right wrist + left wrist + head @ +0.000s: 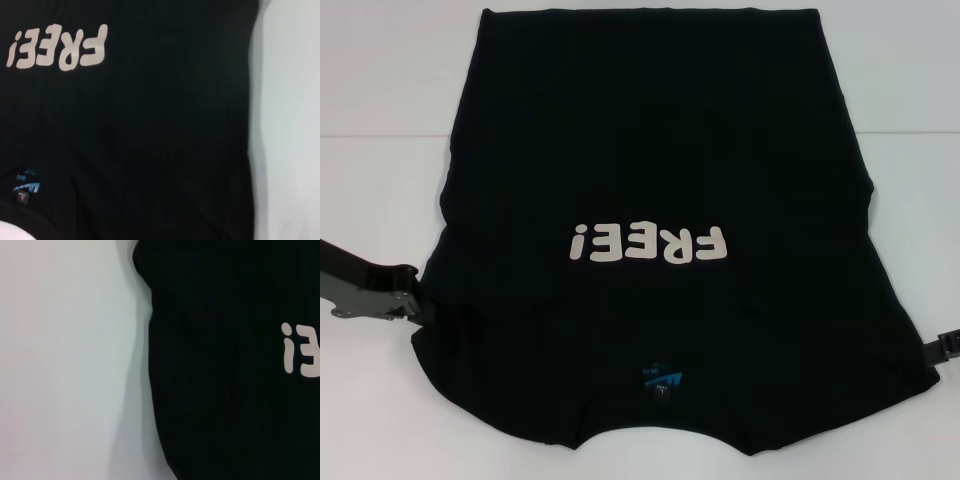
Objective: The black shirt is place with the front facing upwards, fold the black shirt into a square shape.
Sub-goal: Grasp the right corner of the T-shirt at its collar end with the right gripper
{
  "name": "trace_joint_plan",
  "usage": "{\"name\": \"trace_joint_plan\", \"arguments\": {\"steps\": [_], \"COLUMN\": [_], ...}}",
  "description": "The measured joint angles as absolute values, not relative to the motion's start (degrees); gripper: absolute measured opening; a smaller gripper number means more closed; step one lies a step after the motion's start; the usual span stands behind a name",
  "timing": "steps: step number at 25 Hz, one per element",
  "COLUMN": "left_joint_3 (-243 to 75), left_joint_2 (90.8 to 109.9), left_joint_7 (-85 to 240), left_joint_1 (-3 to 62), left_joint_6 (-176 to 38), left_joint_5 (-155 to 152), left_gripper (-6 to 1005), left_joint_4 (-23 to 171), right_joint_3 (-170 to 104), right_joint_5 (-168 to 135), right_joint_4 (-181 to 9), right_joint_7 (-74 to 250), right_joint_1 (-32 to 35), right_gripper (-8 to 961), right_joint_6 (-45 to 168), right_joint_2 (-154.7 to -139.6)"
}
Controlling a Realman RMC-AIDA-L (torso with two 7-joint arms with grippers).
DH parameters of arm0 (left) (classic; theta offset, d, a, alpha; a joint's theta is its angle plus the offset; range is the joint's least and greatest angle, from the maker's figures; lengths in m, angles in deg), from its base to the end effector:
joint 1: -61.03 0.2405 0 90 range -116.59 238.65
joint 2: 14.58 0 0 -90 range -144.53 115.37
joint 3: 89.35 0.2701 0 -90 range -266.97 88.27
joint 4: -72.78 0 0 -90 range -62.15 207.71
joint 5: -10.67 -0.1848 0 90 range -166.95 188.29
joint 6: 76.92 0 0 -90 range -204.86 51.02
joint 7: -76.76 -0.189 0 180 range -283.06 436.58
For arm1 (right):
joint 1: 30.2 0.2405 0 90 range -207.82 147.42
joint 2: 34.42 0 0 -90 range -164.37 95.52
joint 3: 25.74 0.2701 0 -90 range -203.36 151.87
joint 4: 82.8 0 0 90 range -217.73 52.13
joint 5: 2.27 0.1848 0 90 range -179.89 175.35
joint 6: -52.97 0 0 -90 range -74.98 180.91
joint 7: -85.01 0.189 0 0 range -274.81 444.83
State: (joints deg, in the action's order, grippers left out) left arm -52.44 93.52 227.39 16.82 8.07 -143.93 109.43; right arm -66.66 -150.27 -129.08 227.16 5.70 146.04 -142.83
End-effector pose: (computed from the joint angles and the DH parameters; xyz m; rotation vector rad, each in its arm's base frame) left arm -0.3113 0.3793 0.0164 -2.0592 -1.9053 0.1126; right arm 0.3252 0.3414 0.0296 -2.2219 1.8010 -0.1216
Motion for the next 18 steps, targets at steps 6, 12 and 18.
{"name": "trace_joint_plan", "arguments": {"steps": [6,12,18], "left_joint_3": [-52.44,-52.44,-52.44], "left_joint_2": [93.59,93.61,93.61], "left_joint_7": [227.40,227.38,227.35], "left_joint_1": [16.82,16.82,16.87], "left_joint_6": [8.06,7.89,7.47], "left_joint_5": [-143.93,-143.93,-143.93], "left_gripper": [4,4,4], "left_joint_4": [109.43,109.43,109.19], "right_joint_3": [-68.06,-69.25,-69.36], "right_joint_5": [-150.31,-150.35,-150.37], "right_joint_4": [-126.41,-125.29,-125.20], "right_joint_7": [226.33,226.32,226.26], "right_joint_1": [6.45,6.78,6.98], "right_gripper": [941,941,940], "right_joint_6": [143.15,141.24,140.39], "right_joint_2": [-143.68,-144.05,-144.41]}}
